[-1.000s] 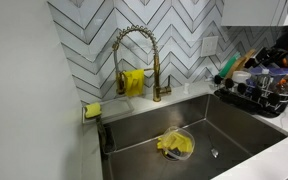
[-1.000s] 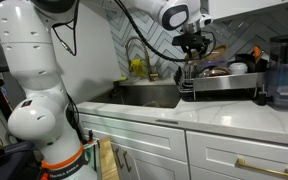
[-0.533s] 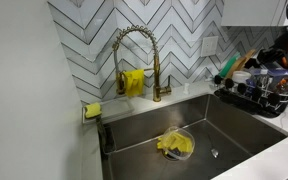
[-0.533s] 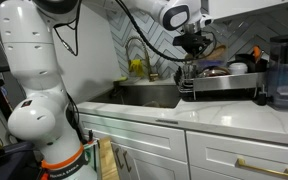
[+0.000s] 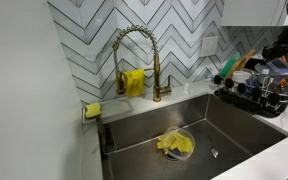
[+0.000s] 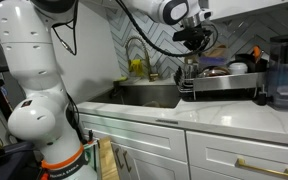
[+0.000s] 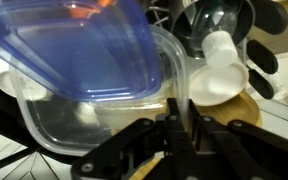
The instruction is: Remove the clear bowl with a light blue lid from the dishes drying rack and place it on the table, flip the light blue lid on the clear bowl to make it fit the clear bowl top perfectly
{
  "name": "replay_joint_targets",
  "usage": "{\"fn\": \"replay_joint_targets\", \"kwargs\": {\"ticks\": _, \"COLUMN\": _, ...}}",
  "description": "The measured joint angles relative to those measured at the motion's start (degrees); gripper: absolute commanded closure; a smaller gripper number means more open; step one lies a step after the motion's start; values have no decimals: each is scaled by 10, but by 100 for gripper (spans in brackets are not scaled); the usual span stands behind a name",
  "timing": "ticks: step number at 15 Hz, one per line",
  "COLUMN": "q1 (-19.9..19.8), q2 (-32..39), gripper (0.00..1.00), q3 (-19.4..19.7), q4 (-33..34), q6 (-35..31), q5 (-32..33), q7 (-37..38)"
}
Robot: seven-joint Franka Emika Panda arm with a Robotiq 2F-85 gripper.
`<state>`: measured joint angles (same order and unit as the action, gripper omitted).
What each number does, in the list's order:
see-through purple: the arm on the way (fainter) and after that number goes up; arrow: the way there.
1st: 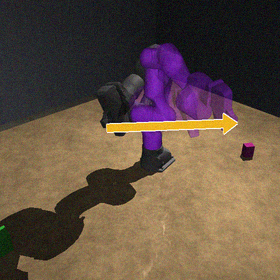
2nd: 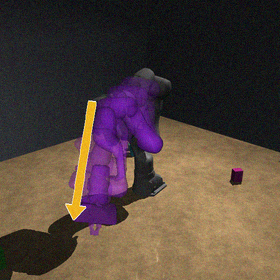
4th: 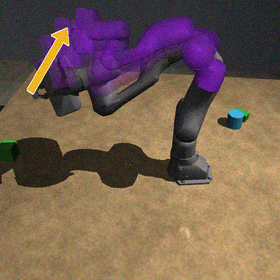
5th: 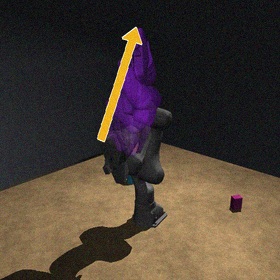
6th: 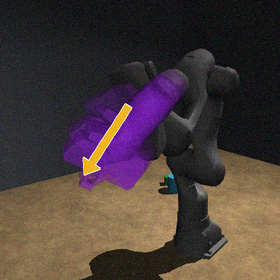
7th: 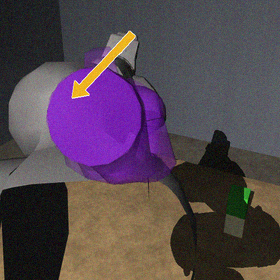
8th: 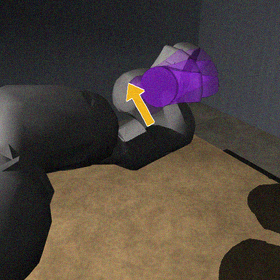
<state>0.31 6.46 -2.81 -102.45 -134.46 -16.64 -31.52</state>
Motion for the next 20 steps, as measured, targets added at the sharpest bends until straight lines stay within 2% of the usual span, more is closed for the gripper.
{"fn": "replay_joint_targets", "kwargs": {"ticks": 5, "q1": 3, "q2": -19, "gripper": 97, "q3": 2, "q4": 2, "q6": 32, "q5": 166, "q7": 132}}
{"fn": "replay_joint_targets", "kwargs": {"ticks": 9, "q1": 6, "q2": -44, "gripper": 97, "q3": 1, "q4": 2, "q6": 94, "q5": 216, "q7": 175}}
{"fn": "replay_joint_targets", "kwargs": {"ticks": 14, "q1": 5, "q2": -66, "gripper": 97, "q3": 3, "q4": 2, "q6": 208, "q5": 230, "q7": 165}}
{"fn": "replay_joint_targets", "kwargs": {"ticks": 20, "q1": -1, "q2": -80, "gripper": 97, "q3": 20, "q4": -3, "q6": 335, "q5": 230, "q7": 51}}
